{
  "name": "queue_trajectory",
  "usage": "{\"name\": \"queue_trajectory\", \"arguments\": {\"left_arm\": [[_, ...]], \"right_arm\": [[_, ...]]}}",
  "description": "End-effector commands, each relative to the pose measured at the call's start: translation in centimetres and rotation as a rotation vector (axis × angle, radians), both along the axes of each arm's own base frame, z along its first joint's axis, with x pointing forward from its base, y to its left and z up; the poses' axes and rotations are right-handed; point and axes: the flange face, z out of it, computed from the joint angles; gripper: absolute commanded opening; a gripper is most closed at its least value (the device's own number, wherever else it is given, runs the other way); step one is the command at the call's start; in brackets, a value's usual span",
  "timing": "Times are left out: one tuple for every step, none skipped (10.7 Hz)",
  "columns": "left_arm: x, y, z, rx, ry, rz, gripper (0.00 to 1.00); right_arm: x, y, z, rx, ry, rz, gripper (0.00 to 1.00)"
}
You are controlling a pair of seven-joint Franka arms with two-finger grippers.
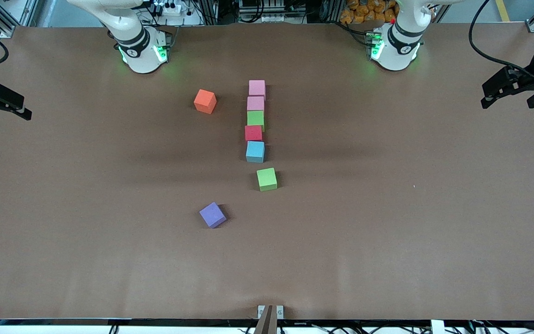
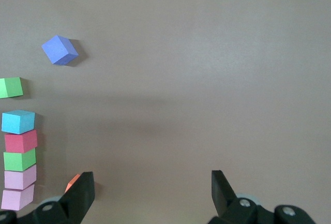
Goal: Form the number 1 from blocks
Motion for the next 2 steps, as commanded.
{"name": "queue_trajectory", "arguments": {"left_arm": [[-0.95,-0.46,0.18,-0.003,0.005,-0.035,1.0],[-0.99,-0.71,0.16,-0.005,0.006,-0.041,1.0]], "right_arm": [[0.0,-0.37,-0.06,0.021,0.003,0.004,1.0],[0.01,-0.29,-0.06,0.021,0.003,0.005,1.0]]}}
